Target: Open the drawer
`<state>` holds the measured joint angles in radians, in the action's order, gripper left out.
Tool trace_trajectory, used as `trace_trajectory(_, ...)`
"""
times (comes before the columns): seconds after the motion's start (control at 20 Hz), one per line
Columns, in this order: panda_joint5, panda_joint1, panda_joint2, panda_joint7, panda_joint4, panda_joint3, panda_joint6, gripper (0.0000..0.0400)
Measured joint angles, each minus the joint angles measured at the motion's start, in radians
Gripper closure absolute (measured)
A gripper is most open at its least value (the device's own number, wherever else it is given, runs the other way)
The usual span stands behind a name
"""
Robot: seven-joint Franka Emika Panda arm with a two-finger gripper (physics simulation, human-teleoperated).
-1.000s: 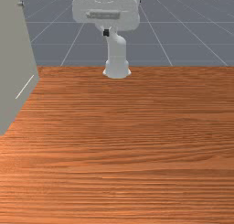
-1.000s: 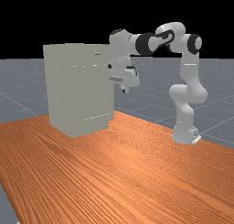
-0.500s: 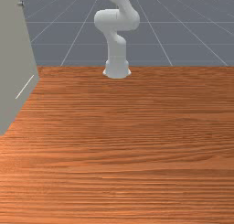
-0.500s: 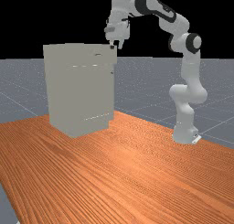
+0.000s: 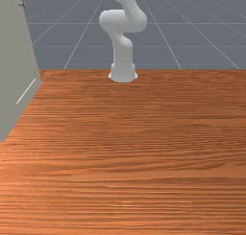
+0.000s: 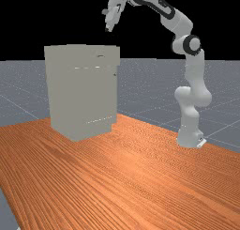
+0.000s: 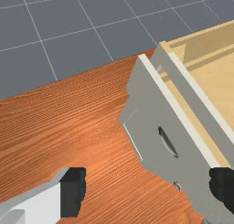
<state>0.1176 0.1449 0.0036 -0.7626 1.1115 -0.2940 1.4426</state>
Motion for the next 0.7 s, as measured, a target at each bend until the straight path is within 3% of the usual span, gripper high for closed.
trace_trajectory(0.35,0.031,0.055,0.159,0.024,-0.079,-0.044,0.012,0.0)
trace_trajectory(0.7,0.033,0.075,0.219,0.033,-0.082,-0.055,0.017,0.0)
